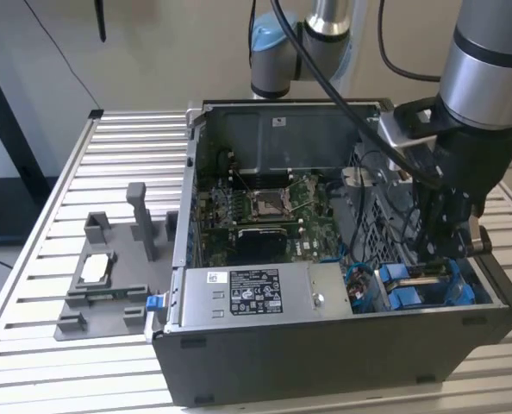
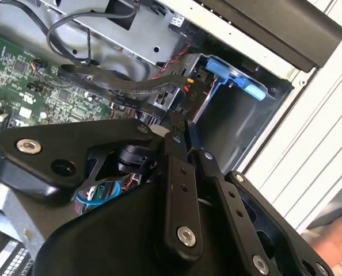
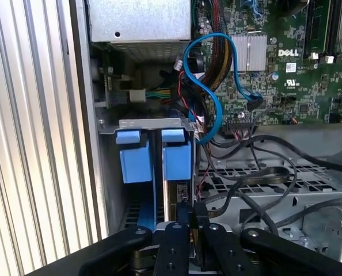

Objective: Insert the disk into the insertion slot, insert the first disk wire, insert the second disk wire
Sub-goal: 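Insert the second disk wire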

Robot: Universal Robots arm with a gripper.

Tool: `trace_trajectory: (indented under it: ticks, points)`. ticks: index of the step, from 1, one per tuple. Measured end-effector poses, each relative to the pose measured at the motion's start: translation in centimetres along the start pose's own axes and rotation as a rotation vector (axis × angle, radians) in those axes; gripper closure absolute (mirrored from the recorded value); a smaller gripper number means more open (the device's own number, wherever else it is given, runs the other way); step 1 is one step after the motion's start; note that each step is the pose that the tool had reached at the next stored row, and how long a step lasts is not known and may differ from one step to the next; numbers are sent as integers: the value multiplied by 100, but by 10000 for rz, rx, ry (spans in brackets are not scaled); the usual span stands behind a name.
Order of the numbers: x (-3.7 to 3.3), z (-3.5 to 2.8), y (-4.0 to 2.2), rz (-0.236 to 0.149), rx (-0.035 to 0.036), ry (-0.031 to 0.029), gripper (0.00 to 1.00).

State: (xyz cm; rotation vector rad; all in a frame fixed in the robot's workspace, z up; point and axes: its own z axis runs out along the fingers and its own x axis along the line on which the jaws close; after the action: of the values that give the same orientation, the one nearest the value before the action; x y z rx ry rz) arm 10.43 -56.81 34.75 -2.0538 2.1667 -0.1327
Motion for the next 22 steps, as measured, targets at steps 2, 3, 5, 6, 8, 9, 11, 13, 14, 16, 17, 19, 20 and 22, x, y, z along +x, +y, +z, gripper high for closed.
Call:
trace_trajectory:
  ticks: [2,3,5,6,8,9,11,13,14,16,17,19,20,22]
  points:
    - [2,9,2,-1,19,-2,84]
    - [3,14,3,-1,20,-1,84]
    - [6,22,4,0,23,-2,84]
    - [7,26,5,-1,24,-1,84]
    - [11,33,6,-1,26,-1,84]
    - [12,35,6,-1,29,-1,84]
    - [13,40,7,-2,38,-2,84]
    - [15,43,7,-3,46,-2,84]
    - [16,45,8,-4,50,-3,84]
    - [18,48,8,-6,58,-5,84]
    - [19,50,8,-7,60,-6,84]
    - [22,53,9,-10,66,-7,84]
    - [22,54,9,-12,69,-6,84]
    - [24,57,9,-23,78,-6,84]
